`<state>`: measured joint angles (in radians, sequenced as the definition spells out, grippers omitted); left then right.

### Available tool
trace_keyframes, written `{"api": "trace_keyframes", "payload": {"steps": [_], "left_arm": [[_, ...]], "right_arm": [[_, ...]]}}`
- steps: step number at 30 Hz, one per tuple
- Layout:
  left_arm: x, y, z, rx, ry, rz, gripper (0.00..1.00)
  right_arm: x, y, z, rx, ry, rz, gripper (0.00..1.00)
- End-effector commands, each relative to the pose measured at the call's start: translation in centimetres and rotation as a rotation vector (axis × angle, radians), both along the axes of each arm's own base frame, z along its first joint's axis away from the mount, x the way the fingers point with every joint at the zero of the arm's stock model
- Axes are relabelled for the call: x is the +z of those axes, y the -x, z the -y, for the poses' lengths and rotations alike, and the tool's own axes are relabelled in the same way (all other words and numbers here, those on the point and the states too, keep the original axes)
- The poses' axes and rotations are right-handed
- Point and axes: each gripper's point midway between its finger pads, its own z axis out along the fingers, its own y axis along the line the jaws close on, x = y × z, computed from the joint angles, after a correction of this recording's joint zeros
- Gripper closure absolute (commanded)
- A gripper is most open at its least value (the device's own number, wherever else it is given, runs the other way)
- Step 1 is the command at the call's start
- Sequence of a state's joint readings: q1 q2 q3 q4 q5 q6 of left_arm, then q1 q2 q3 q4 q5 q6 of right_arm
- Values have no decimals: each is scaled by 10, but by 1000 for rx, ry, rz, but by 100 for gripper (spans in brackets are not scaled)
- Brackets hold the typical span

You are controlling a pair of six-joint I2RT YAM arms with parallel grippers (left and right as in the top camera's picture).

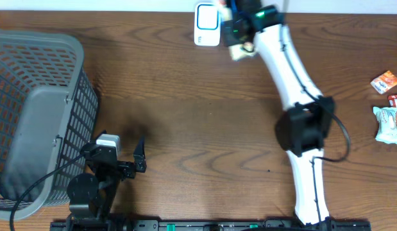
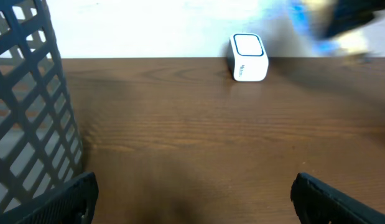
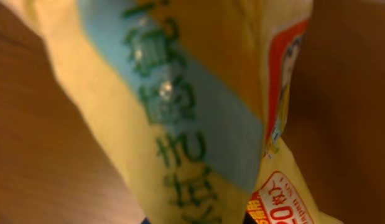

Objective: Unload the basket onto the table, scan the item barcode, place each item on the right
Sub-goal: 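Hold the snack bag barcode at the scanner, then carry the snack bag to the right edge and release it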

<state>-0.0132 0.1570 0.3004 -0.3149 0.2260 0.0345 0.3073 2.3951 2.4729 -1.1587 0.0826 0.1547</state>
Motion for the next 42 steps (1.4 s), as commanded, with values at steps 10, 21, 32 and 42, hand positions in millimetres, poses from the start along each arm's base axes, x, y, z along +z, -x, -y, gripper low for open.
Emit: {"api": "trace_keyframes", "payload": {"steps": [10, 21, 32, 42], "left_arm": [[-1, 0, -2, 6, -15, 3, 1], [-1, 0, -2, 6, -15, 3, 1], [-1, 0, -2, 6, -15, 3, 1], [-1, 0, -2, 6, -15, 3, 1]], "right_arm": [[-30, 41, 228, -382, 286, -191, 99], [-82, 31, 365, -280, 336, -100, 91], [-20, 11, 371, -364, 168, 64, 1], [213, 61, 266, -181, -40, 445, 1]]}}
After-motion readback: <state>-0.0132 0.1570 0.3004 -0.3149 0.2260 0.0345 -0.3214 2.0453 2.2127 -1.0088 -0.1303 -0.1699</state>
